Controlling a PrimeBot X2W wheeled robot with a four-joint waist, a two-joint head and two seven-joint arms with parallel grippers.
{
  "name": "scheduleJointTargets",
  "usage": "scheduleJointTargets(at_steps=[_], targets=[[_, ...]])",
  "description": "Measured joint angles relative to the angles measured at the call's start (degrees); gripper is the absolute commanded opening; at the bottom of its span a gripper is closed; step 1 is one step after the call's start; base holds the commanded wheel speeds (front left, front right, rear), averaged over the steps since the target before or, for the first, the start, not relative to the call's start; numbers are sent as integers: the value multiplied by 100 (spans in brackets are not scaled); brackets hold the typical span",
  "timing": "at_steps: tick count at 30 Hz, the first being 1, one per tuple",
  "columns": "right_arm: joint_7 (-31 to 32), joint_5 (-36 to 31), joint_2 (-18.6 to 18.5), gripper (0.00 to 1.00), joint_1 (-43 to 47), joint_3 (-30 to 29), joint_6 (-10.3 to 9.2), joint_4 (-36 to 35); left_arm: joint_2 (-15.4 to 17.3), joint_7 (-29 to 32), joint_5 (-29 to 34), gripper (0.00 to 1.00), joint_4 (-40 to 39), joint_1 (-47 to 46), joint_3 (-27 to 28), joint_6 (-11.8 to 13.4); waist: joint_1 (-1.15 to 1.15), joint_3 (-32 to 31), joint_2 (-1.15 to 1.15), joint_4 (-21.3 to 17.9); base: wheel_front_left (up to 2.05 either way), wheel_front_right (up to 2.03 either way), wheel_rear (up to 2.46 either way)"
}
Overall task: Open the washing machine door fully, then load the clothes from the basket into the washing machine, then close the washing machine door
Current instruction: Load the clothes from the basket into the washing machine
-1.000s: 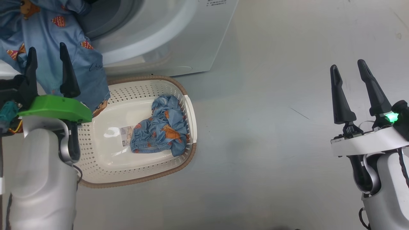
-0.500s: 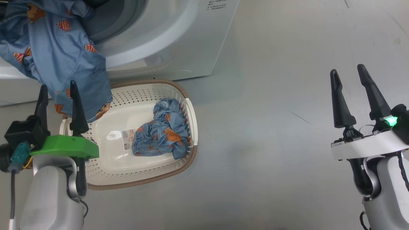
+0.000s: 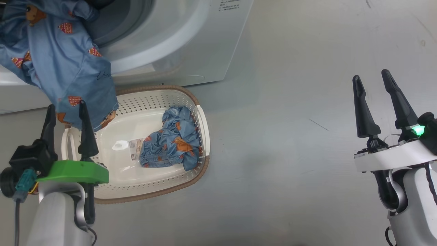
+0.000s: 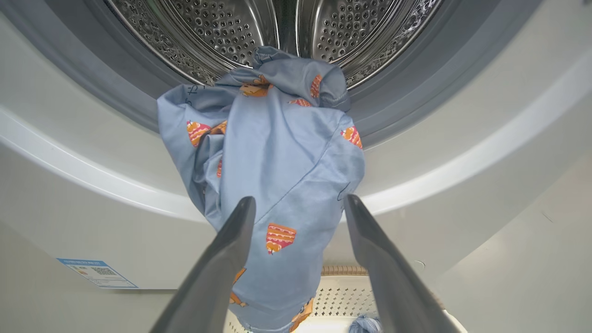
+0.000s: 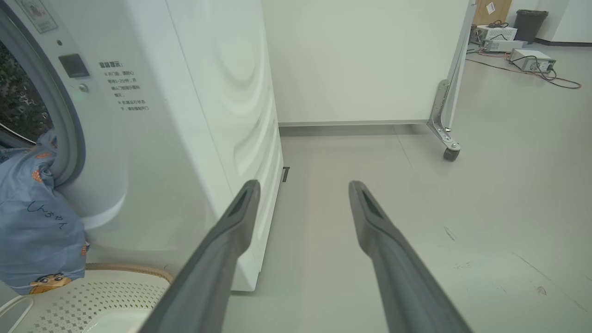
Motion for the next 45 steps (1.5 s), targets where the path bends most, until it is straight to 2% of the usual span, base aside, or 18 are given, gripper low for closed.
scheduleJointTargets(at_steps=[8,19,27,37,45], targets=[[0,0,2,100,-1,24,0,-12,-8,0,0,100,113,55,-33,5,0,44,0,-20,0,0,0],[0,0,9,100,-8,30,0,-34,-16,0,-63,100,704,-24,-46,5,0,145,0,-41,0,0,0],[0,0,41,100,-33,38,0,-49,-13,14,-113,100,1245,-567,134,21,0,239,0,-56,0,0,0],[0,0,70,100,-73,121,0,-49,149,15,-182,100,1949,-1227,276,55,0,314,0,-90,0,0,0],[0,0,93,100,-99,203,0,-49,204,125,-332,100,2648,-1697,270,-129,0,331,0,-155,0,0,0]])
